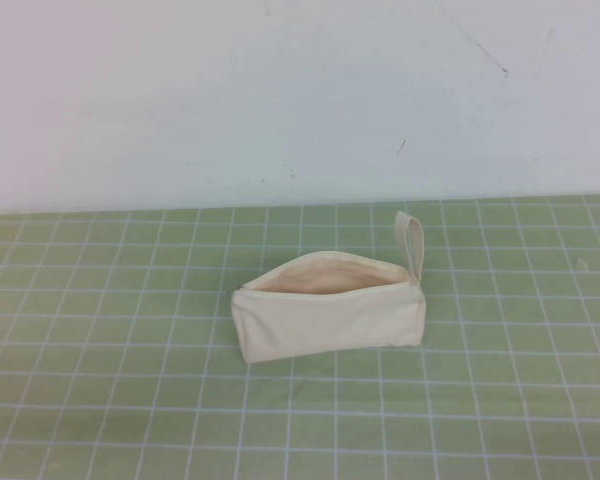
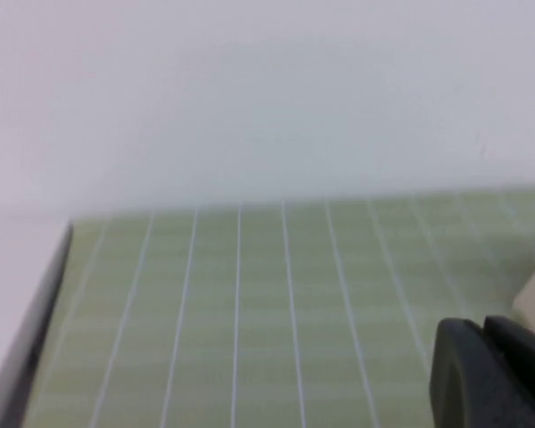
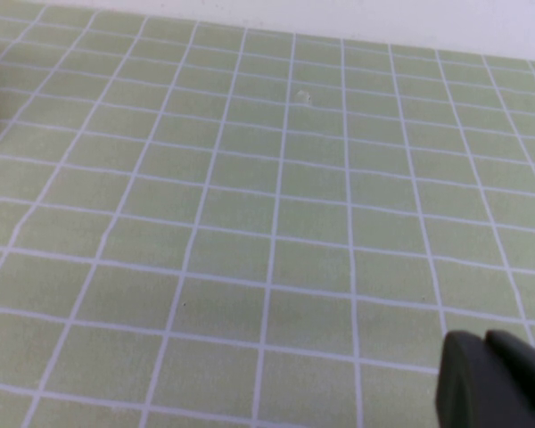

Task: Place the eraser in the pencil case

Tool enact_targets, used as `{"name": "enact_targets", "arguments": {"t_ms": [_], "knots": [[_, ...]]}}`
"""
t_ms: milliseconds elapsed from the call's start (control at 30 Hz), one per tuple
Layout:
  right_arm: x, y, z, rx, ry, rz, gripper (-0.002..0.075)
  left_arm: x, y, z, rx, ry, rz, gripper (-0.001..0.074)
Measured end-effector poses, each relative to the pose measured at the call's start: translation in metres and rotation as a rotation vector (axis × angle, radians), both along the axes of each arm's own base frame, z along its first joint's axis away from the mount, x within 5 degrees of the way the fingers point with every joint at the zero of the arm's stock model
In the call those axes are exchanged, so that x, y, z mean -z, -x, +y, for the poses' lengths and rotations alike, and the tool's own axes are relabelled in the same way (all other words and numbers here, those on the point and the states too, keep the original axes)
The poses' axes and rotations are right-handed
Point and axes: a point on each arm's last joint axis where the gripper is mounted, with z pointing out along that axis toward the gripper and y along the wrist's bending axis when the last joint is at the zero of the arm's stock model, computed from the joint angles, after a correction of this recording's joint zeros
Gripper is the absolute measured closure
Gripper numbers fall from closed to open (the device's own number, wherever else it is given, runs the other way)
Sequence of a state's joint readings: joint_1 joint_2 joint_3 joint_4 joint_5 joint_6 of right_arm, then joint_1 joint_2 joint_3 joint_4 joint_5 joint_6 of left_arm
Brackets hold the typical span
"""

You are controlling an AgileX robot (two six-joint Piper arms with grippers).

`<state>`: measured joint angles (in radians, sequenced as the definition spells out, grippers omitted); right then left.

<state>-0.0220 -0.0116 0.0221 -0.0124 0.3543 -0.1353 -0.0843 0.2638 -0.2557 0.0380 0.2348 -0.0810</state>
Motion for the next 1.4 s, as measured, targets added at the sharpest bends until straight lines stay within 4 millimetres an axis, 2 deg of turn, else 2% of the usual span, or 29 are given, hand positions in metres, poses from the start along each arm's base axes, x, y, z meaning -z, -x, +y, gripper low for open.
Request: {"name": "enact_targets", "arguments": {"t_ms": [33, 200, 267, 467, 1400], "knots": [[0.0, 0.0, 0.0, 0.0, 0.0, 0.0, 0.0727, 0.016, 0.003, 0.001, -0.007, 0.009, 0.026, 0.0736], [0.0, 0.0, 0.0, 0.0, 0.0, 0.0, 0.0727, 0.069, 0.012, 0.001, -0.015, 0.019, 0.069, 0.0736], [0.0, 0.0, 0.0, 0.0, 0.0, 0.0, 0.0727, 0.076, 0.014, 0.002, -0.015, 0.025, 0.045, 0.0735], [0.0, 0.0, 0.0, 0.0, 0.0, -0.002, 0.0727, 0.085, 0.022, 0.002, -0.026, 0.048, 0.09, 0.0736], [0.0, 0.0, 0.0, 0.0, 0.0, -0.002, 0.0727, 0.085, 0.022, 0.003, -0.044, 0.063, 0.115, 0.0736]]}}
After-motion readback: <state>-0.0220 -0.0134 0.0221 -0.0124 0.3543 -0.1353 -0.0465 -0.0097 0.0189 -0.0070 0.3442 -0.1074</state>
